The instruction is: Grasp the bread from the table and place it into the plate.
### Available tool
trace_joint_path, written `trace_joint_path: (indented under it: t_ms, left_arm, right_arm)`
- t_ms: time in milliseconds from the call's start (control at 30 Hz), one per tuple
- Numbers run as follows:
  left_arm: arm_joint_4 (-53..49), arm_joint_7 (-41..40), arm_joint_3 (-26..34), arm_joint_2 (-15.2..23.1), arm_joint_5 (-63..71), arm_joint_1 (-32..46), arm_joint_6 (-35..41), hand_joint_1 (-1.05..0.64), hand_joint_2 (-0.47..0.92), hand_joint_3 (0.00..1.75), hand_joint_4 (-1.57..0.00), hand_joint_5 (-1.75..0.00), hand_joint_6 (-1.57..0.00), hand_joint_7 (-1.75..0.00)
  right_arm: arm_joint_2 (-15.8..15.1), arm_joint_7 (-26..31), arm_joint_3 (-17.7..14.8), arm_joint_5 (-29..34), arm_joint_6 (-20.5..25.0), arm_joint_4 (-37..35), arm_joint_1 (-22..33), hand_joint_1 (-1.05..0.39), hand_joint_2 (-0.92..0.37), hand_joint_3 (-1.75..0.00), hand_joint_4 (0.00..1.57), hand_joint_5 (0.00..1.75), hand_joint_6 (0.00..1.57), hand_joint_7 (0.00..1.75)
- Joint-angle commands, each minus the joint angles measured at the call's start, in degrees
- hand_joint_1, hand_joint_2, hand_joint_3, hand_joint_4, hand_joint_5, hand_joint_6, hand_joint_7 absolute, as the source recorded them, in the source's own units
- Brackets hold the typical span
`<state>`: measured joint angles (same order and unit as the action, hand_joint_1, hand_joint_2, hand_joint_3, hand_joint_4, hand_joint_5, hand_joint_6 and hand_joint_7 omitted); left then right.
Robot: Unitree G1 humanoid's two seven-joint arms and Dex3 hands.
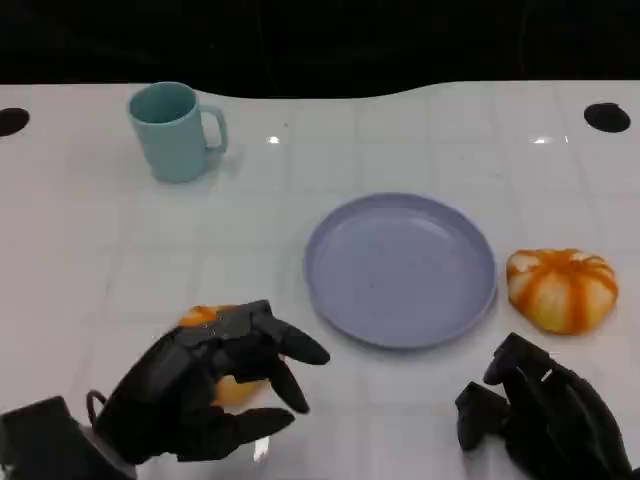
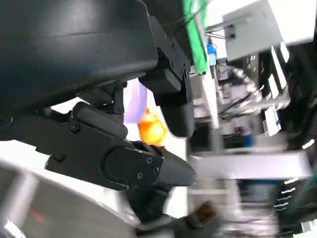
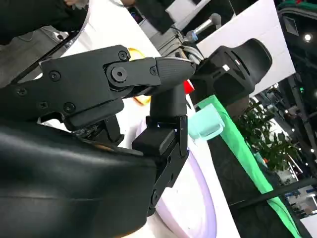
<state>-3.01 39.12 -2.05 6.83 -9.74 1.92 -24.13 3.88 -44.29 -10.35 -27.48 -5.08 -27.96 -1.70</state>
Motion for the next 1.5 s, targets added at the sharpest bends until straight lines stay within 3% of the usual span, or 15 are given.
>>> trace_joint_path:
  t_ms: [33, 200, 333, 600, 700, 1033, 1267, 1300, 1333, 1367, 1400, 1433, 1467, 1500]
  left_arm:
    - [5.1, -6.0, 1.5, 6.1, 12.4, 0.2, -5.9, -0.72, 0.92, 0.1, -0.34, -0.65, -0.44, -0.1]
    - [12.4, -14.9, 3.0, 12.0, 32.6, 0.5, -8.0, -0.79, 0.92, 0.14, -0.24, -0.55, -0.32, -0.01]
    - [19.5, -19.0, 2.4, 15.3, 50.5, 0.5, -3.2, -0.82, 0.92, 0.1, -0.17, -0.48, -0.23, 0.0]
    - [20.2, -21.0, -4.0, 16.6, 69.2, -2.5, 7.1, -0.82, 0.91, 0.03, -0.26, -0.28, -0.24, -0.01]
    - [16.4, -21.7, -6.7, 16.7, 71.5, -4.5, 9.5, -0.8, 0.9, 0.01, -0.33, -0.17, -0.26, 0.0]
    - [-2.9, -25.7, -15.7, 16.5, 72.3, -13.1, 13.6, -0.74, 0.91, 0.01, -0.35, -0.12, -0.22, 0.0]
    - [-24.3, -34.6, -22.2, 15.5, 69.7, -20.3, 11.5, -0.56, 0.91, 0.0, -0.5, -0.14, -0.34, -0.04]
    - [-28.1, -38.4, -23.0, 15.4, 69.1, -21.3, 9.7, -0.51, 0.91, 0.0, -0.56, -0.17, -0.37, -0.04]
    - [-31.0, -41.8, -23.7, 15.3, 68.6, -22.2, 8.2, -0.41, 0.92, 0.07, -0.64, -0.36, -0.47, -0.05]
    - [-33.2, -44.3, -24.4, 15.4, 68.2, -22.9, 7.2, -0.35, 0.92, 0.14, -0.59, -0.76, -0.58, -0.03]
    - [-36.4, -49.4, -25.0, 15.1, 67.8, -23.7, 5.5, -0.32, 0.92, 0.17, -0.56, -0.93, -0.62, -0.02]
    - [-38.9, -53.3, -25.5, 14.8, 67.3, -24.4, 4.2, -0.31, 0.92, 0.35, -0.68, -1.25, -0.89, -0.13]
    - [-41.4, -57.0, -25.9, 14.5, 66.8, -25.1, 2.6, -0.3, 0.89, 0.47, -0.73, -1.38, -1.01, -0.18]
    - [-43.2, -61.5, -26.4, 14.4, 66.7, -25.8, 1.3, -0.3, 0.86, 0.59, -0.74, -1.55, -1.02, -0.45]
  right_arm:
    - [-0.5, 0.0, 0.0, -0.1, -0.3, 0.4, 0.5, -0.55, -0.92, -0.26, 0.77, 1.69, 0.69, 1.4]
    - [-0.6, 0.0, 0.0, -0.1, -0.2, 0.4, 0.4, -0.55, -0.92, -0.25, 0.76, 1.7, 0.69, 1.4]
    - [-0.5, 0.0, 0.0, 0.1, -0.8, 0.3, 0.3, -0.55, -0.92, -0.25, 0.77, 1.7, 0.69, 1.4]
    - [-0.5, 0.5, 0.1, 0.0, 0.1, 1.2, 0.7, -0.56, -0.92, -0.25, 0.78, 1.69, 0.7, 1.41]
    - [-0.5, 0.3, 0.1, -0.1, -0.1, 1.1, 0.8, -0.56, -0.92, -0.25, 0.78, 1.69, 0.7, 1.41]
    - [-0.6, 0.7, 0.2, -0.1, 0.7, 2.3, 1.4, -0.56, -0.92, -0.25, 0.78, 1.68, 0.69, 1.41]
    - [-0.5, 0.8, 0.3, -0.2, 1.3, 2.8, 1.7, -0.56, -0.92, -0.24, 0.78, 1.69, 0.69, 1.41]
    - [-0.5, 0.8, 0.2, -0.3, 1.2, 2.8, 1.8, -0.56, -0.92, -0.24, 0.78, 1.69, 0.69, 1.41]
    - [-0.4, 0.7, 0.2, -0.3, 1.0, 2.6, 1.8, -0.55, -0.92, -0.24, 0.78, 1.69, 0.69, 1.41]
    - [-0.4, 0.7, 0.1, -0.3, 0.9, 2.6, 1.8, -0.55, -0.92, -0.24, 0.78, 1.69, 0.69, 1.42]
    - [-0.4, 0.5, 0.1, -0.3, 0.7, 2.3, 1.7, -0.55, -0.92, -0.24, 0.78, 1.69, 0.69, 1.42]
    - [-0.4, 0.4, 0.1, -0.2, 0.5, 2.2, 1.7, -0.56, -0.92, -0.24, 0.78, 1.69, 0.69, 1.41]
    - [-0.5, 0.1, 0.1, -0.2, 0.3, 2.0, 1.6, -0.56, -0.92, -0.24, 0.78, 1.69, 0.69, 1.41]
    - [-0.5, 0.0, 0.0, -0.2, 0.1, 1.9, 1.5, -0.56, -0.92, -0.24, 0.78, 1.69, 0.69, 1.41]
